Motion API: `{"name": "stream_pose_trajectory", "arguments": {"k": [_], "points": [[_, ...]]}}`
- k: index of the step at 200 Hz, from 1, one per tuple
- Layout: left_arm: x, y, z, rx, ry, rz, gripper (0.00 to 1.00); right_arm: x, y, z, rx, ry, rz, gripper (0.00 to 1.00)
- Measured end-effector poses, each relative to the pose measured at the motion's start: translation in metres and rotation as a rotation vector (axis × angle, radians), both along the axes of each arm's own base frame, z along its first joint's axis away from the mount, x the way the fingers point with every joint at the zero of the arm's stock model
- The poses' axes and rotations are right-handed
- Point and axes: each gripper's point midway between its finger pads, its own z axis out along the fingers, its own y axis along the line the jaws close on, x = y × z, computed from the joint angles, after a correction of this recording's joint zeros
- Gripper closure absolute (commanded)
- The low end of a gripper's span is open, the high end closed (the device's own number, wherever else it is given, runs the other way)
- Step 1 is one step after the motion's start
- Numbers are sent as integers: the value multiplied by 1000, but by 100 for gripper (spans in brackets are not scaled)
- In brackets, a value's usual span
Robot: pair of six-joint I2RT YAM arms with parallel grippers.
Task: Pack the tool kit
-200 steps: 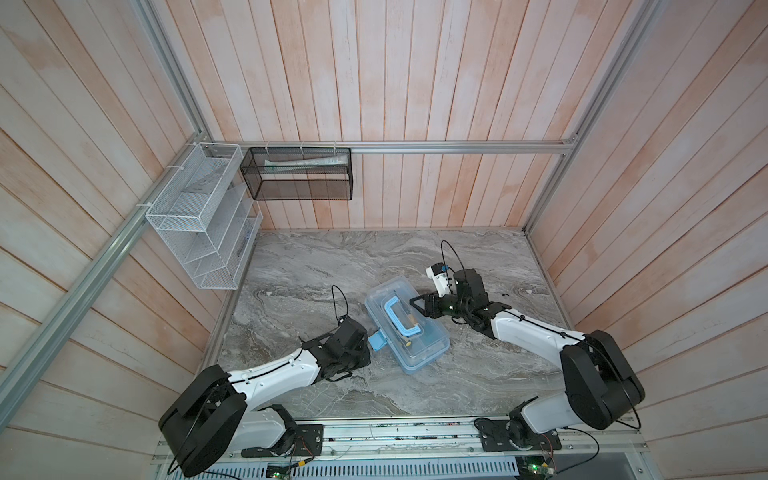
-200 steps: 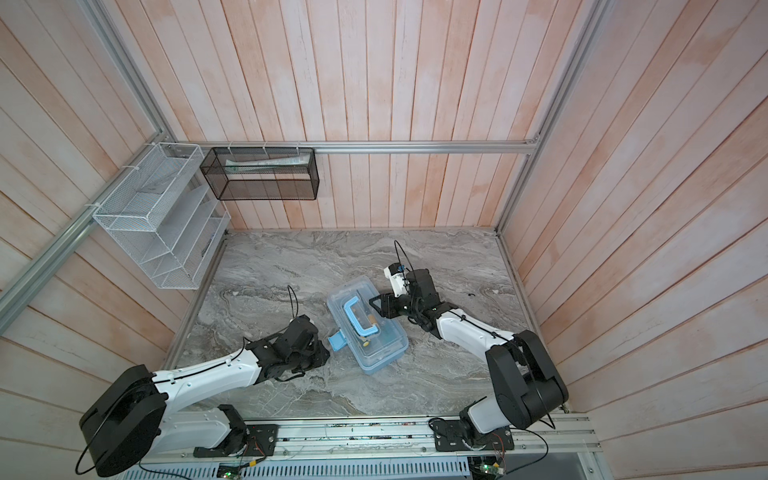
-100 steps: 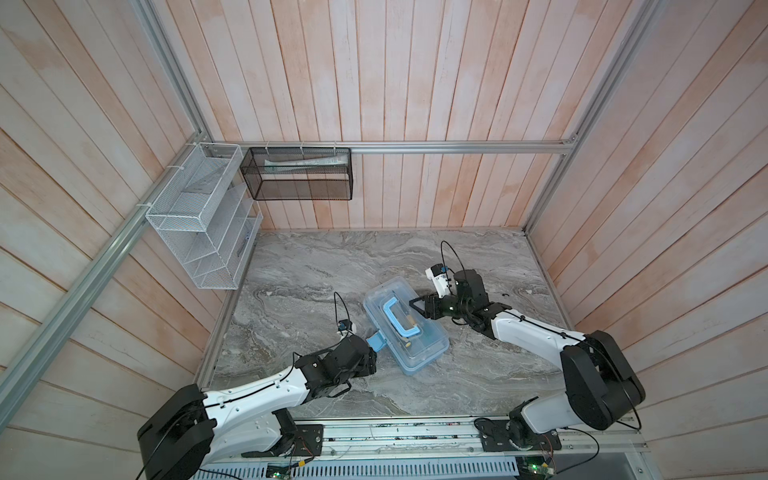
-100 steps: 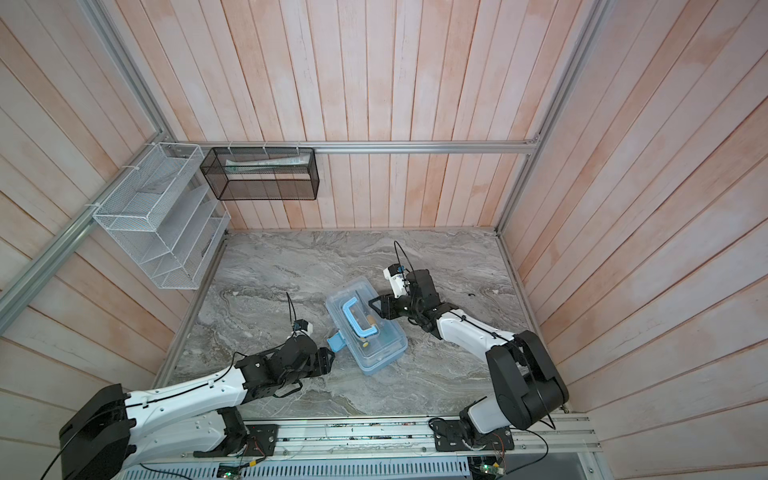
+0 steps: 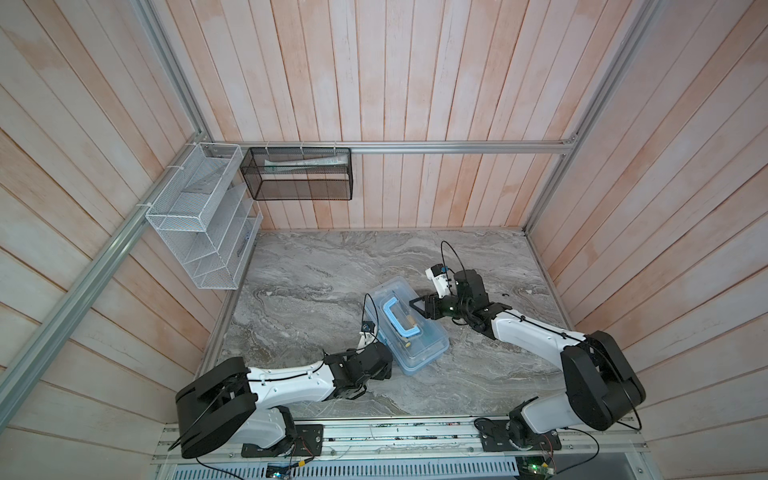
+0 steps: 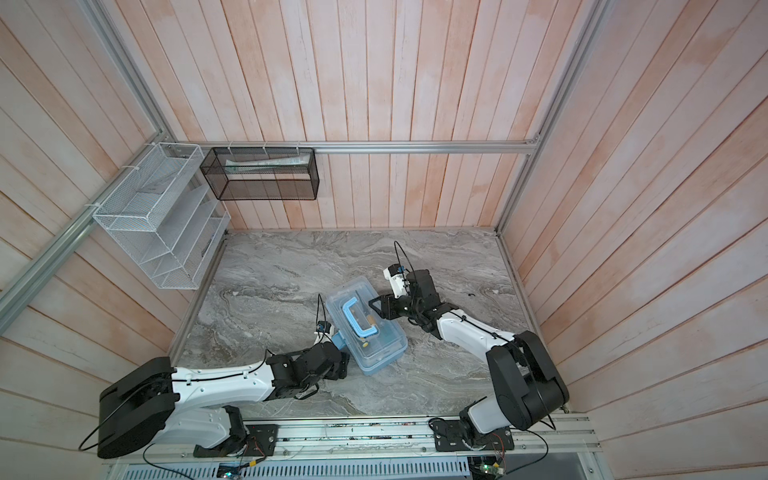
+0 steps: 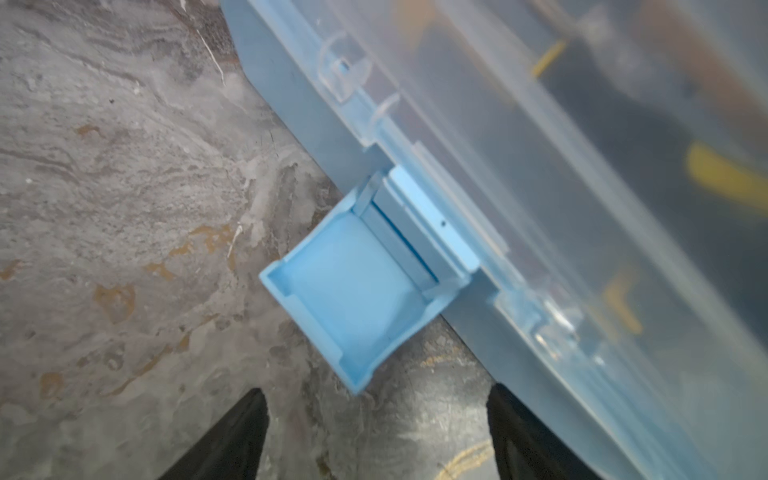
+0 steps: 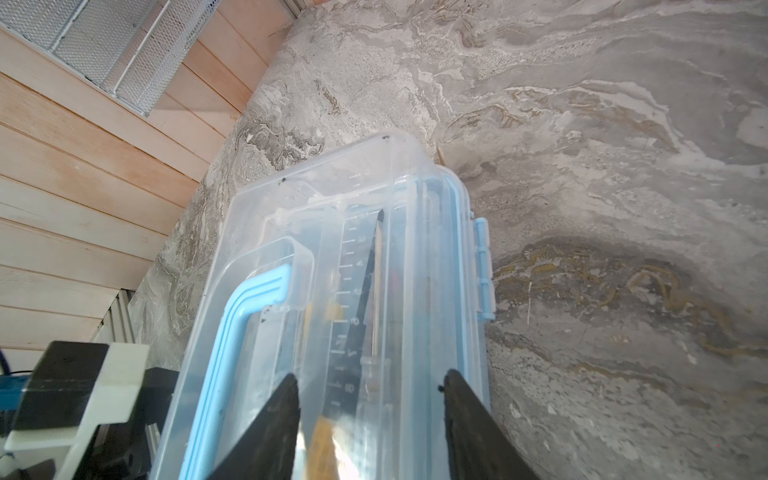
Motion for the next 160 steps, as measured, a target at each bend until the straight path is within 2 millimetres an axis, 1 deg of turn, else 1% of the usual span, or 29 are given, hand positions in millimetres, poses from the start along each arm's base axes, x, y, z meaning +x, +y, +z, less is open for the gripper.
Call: {"name": "stream_pose_trajectory", "arguments": {"k": [14, 38, 64, 79, 98, 133, 160], "points": [[3, 4, -5, 29, -12, 21, 12, -2, -1, 0, 0, 0, 0, 48], [10, 12, -9, 69, -43, 60, 10, -3, -2, 0, 0, 0, 0, 48], [16, 21, -5, 97, -80, 109, 9, -3, -2, 0, 0, -1, -1, 48], [17, 24, -3, 100, -87, 121, 8, -4, -2, 0, 0, -1, -1, 48], [20, 27, 7, 86, -114, 142, 7, -4, -3, 0, 0, -1, -1, 48], [27, 31, 33, 17, -171, 186, 7, -5, -3, 0, 2, 0, 0, 48], [26, 34, 41, -52, -183, 197, 9, -6, -4, -1, 8, 2, -1, 48]]}}
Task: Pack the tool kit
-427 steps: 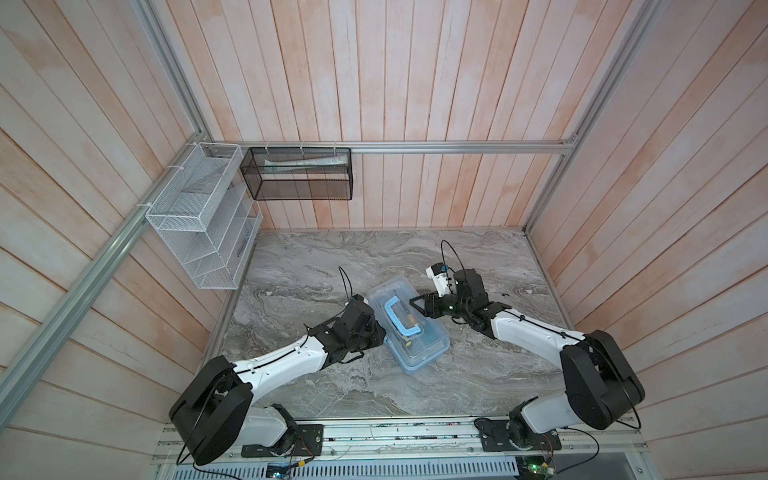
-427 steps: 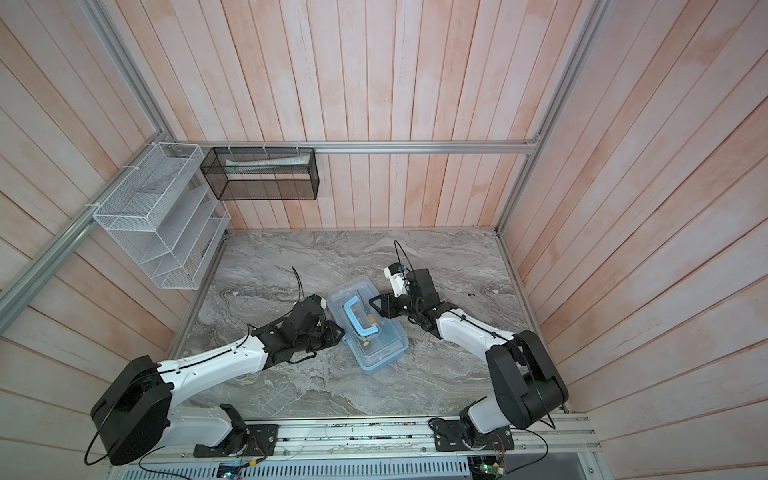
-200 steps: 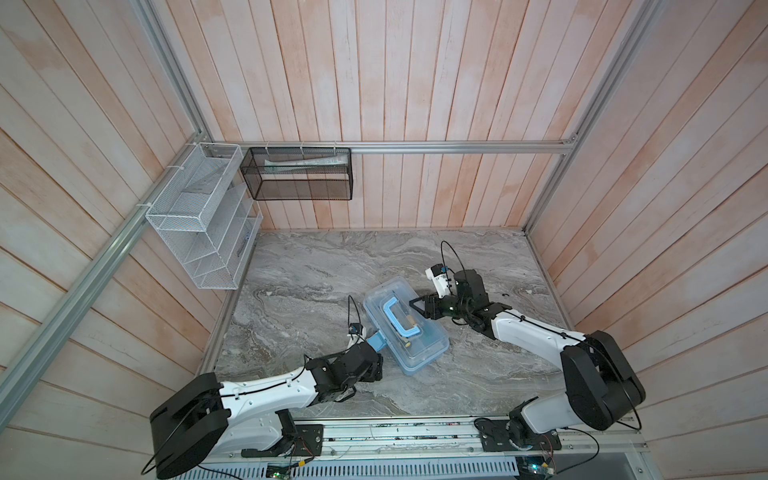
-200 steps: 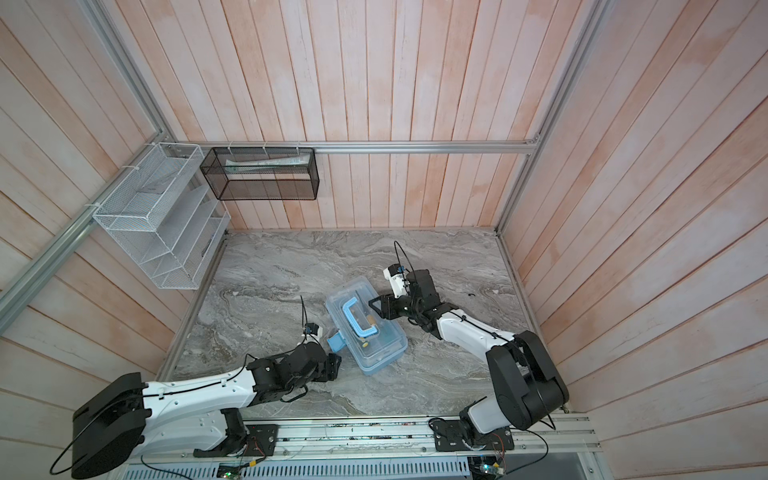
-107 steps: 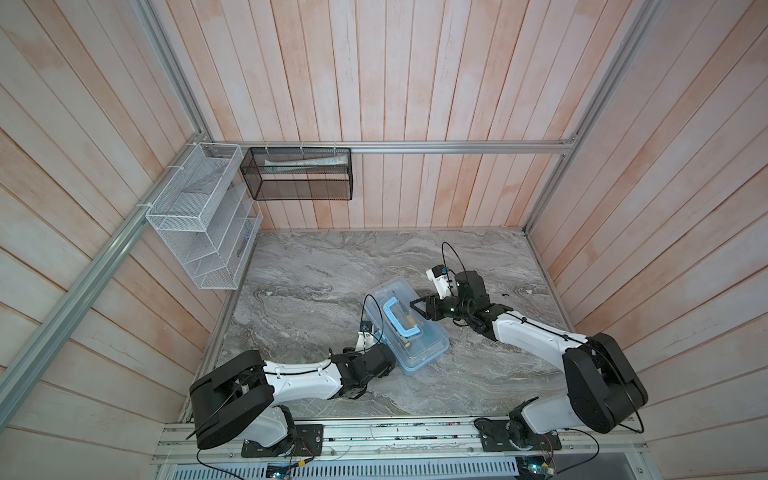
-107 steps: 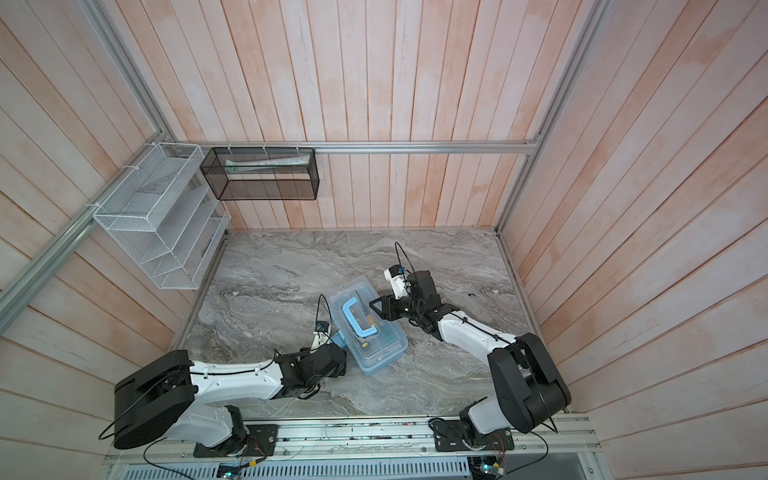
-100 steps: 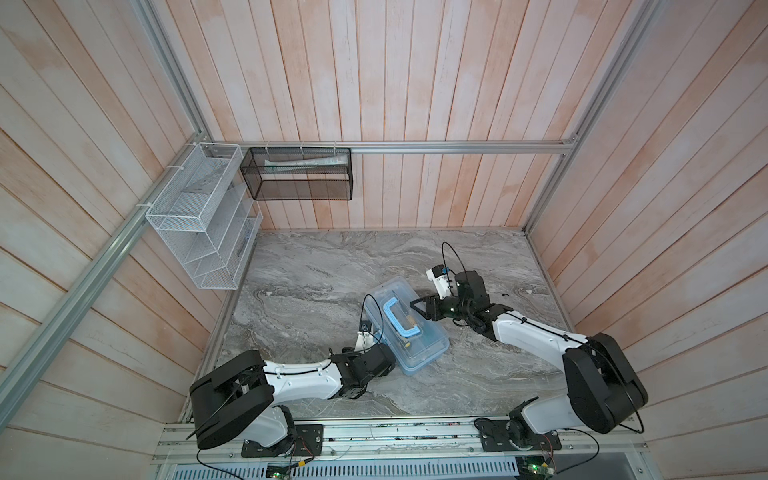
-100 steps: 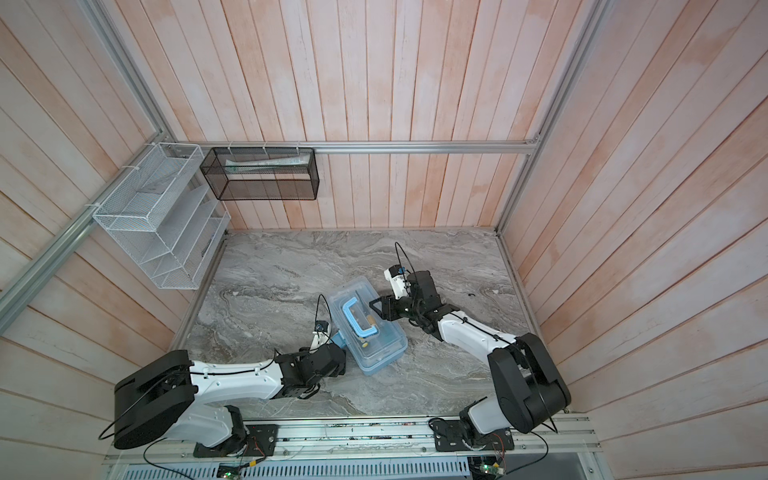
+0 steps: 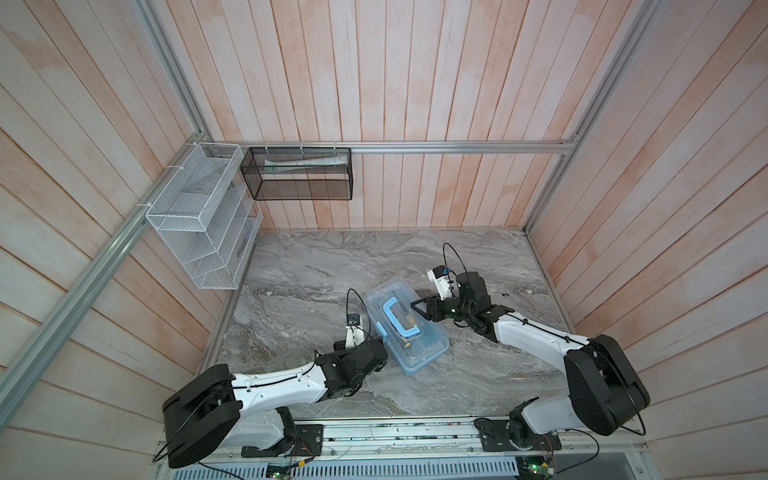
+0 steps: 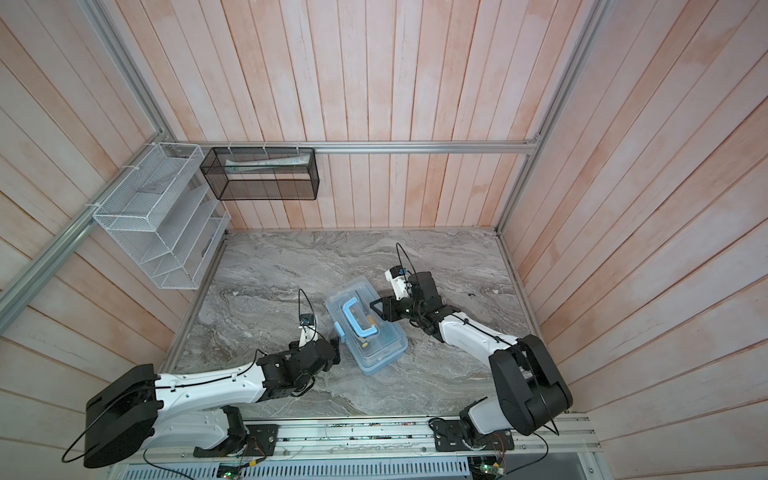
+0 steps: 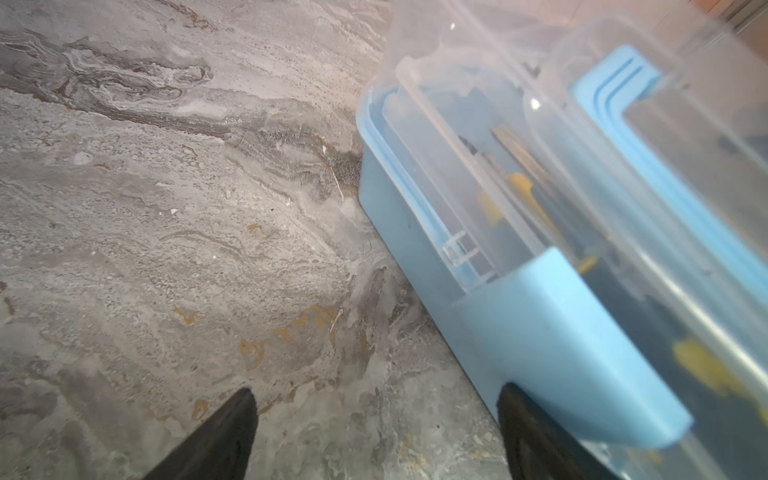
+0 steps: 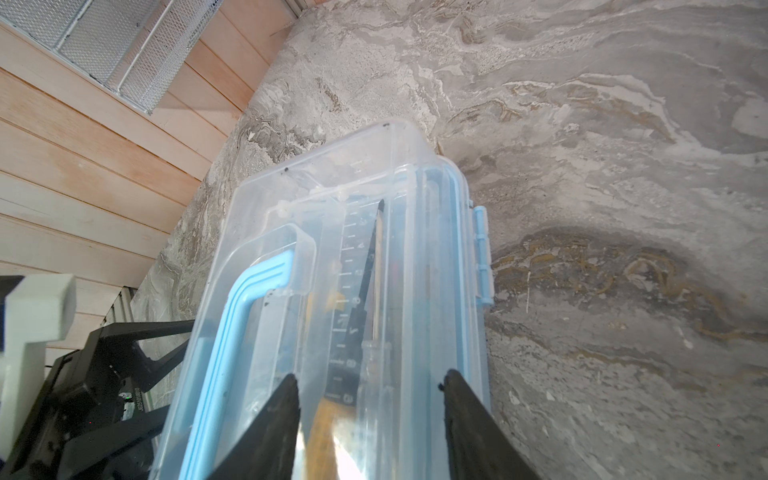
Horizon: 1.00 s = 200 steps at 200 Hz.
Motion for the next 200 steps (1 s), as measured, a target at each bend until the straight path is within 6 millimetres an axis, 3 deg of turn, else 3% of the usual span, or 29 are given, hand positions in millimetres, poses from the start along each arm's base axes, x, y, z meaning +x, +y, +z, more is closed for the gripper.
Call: {"name": "stream_pose_trajectory", "arguments": {"k": [37, 93, 200], "points": [[-1, -2, -4, -130, 17, -9, 13, -10, -6, 0, 12, 3, -15, 48], [1, -1, -3, -197, 37, -21, 19, -45, -13, 0, 26, 16, -54, 49], [15, 10, -4, -290, 83, -3, 27, -71, -9, 0, -10, 28, -100, 50]]}}
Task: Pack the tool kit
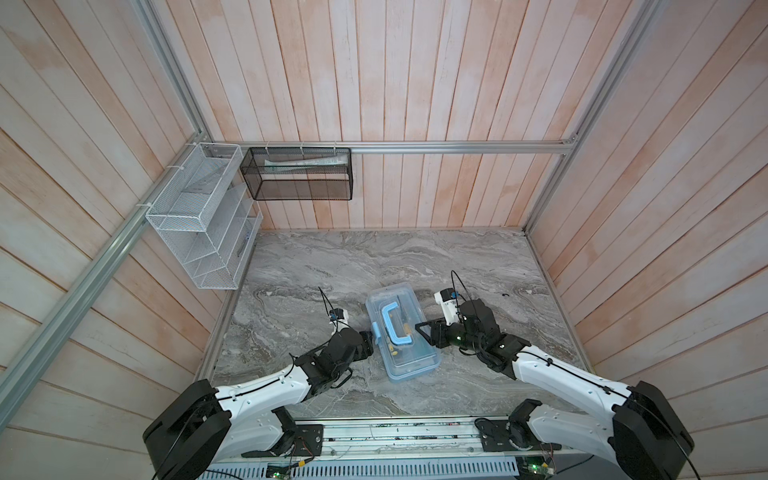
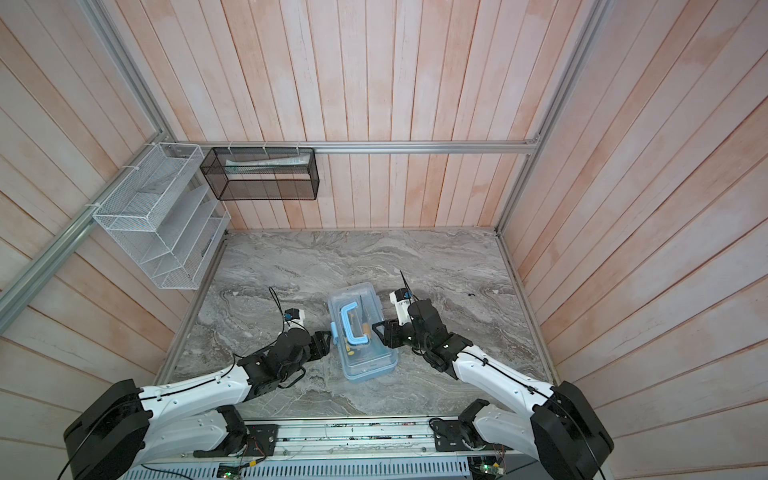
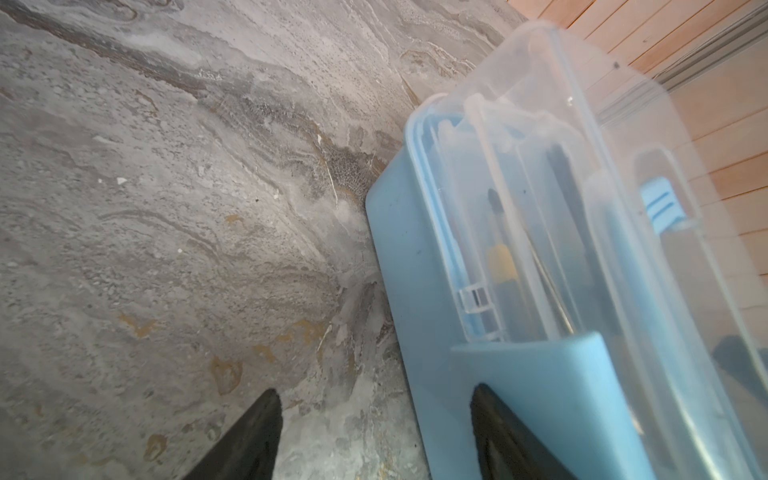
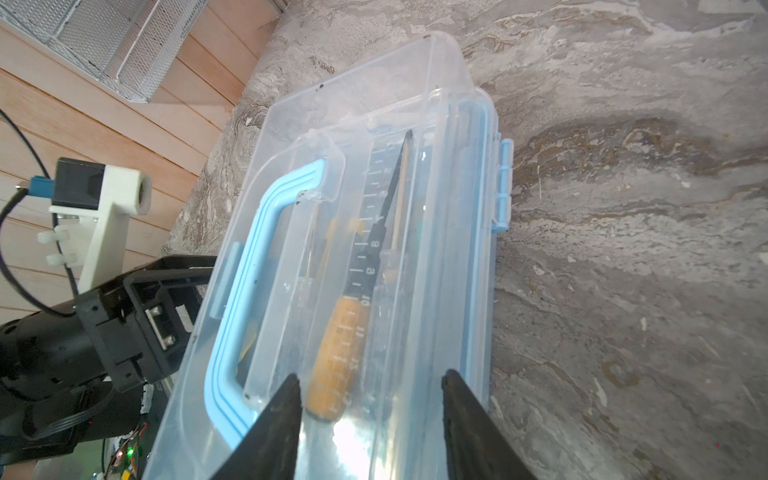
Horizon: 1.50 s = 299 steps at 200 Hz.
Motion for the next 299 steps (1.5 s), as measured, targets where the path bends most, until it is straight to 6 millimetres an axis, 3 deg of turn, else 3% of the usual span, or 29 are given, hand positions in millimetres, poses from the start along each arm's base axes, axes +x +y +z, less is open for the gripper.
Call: {"name": "stream_pose_trajectory", "arguments": {"k": [65, 139, 192, 238, 270, 299], "points": [[1, -3, 7, -130, 8, -1, 30, 13, 7, 1, -20, 9, -15, 51], [12, -14, 34, -259, -40, -32, 36, 19, 17, 2, -45, 5, 2, 51], [-5, -16, 24, -336, 8, -61, 42, 21, 22, 2, -50, -2, 26, 50], [-18, -13, 34, -406, -10, -83, 45, 16, 27, 2, -44, -1, 58, 50], [-24, -15, 48, -461, -54, -117, 55, 9, 32, 2, -35, 11, 89, 51], [-29, -13, 40, -470, -58, -128, 63, 9, 32, 2, -33, 13, 93, 50]]}}
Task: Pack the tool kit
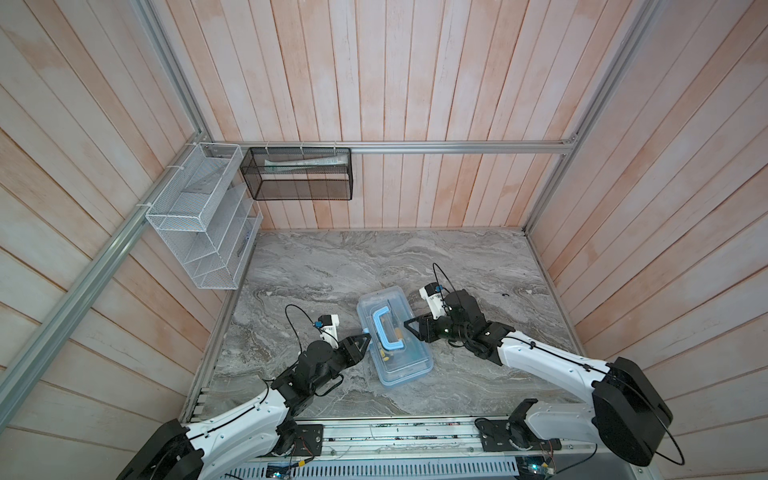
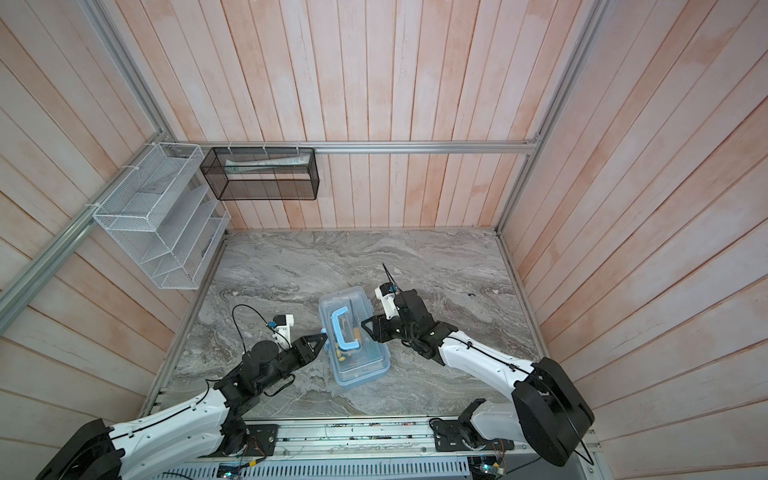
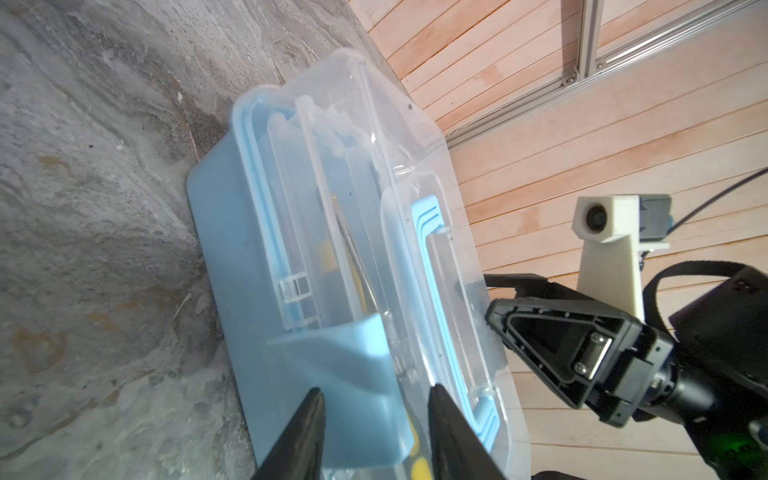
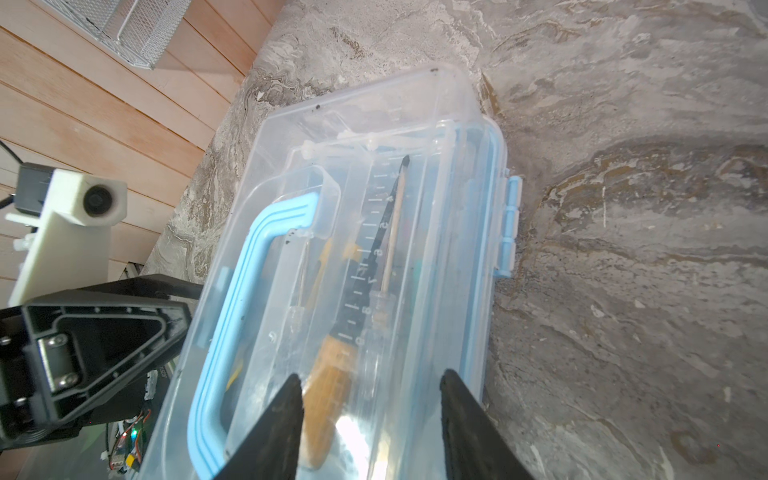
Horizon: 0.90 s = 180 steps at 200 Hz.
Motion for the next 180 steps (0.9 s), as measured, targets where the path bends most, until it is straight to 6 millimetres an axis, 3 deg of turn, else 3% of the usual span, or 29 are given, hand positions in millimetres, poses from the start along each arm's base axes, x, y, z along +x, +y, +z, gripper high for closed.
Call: {"name": "stream_pose_trajectory", "arguments": {"k": [36, 180], "points": [[-1, 0, 0, -8, -7, -4, 70, 0, 0, 0, 0, 0, 0, 51], [-1, 3, -1, -1, -4, 9, 73, 0, 0, 0, 0, 0, 0, 51]]}}
